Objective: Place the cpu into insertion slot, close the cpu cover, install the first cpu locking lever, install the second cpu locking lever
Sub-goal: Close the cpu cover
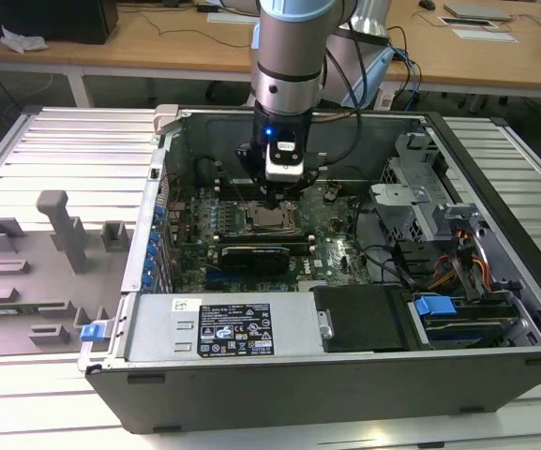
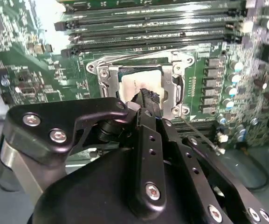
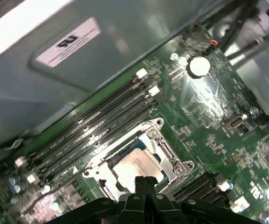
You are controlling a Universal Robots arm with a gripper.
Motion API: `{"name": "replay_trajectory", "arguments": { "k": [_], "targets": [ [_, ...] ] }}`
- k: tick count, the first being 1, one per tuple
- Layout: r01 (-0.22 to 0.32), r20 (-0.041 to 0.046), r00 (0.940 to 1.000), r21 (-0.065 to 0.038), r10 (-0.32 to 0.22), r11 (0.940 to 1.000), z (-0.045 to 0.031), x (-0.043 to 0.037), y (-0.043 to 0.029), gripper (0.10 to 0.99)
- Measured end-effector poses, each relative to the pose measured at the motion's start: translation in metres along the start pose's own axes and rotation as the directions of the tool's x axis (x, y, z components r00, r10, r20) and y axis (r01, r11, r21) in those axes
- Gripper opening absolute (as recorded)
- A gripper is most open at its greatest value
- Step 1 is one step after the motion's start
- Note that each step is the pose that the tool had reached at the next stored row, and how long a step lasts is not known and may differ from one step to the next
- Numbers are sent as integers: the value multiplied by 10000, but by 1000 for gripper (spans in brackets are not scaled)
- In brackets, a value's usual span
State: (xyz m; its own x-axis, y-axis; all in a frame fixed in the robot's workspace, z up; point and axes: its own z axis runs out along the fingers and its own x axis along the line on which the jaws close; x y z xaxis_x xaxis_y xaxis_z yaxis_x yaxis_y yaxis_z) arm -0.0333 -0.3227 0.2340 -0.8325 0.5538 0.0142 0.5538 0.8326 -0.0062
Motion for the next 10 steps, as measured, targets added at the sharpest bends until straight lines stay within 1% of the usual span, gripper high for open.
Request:
{"name": "replay_trajectory", "arguments": {
  "k": [1, 2, 3, 5, 6, 7, 8, 10],
  "targets": [
    [746, 4, 9972, 11, -746, 9972, 1, 0, 0, 106],
    [1401, 7, 9901, 21, -1401, 9901, 3, 0, 0, 106],
    [1708, 9, 9853, 25, -1708, 9853, 3, 0, 0, 106],
    [2110, 10, 9775, 31, -2110, 9775, 3, 0, 0, 106],
    [2402, 11, 9707, 35, -2402, 9707, 4, 0, 0, 106],
    [2575, 11, 9663, 39, -2575, 9663, 4, 0, 0, 106],
    [2884, 12, 9575, 43, -2884, 9575, 4, 0, 0, 106],
    [3237, 12, 9461, 49, -3238, 9461, 5, 0, 0, 106]
  ]
}}
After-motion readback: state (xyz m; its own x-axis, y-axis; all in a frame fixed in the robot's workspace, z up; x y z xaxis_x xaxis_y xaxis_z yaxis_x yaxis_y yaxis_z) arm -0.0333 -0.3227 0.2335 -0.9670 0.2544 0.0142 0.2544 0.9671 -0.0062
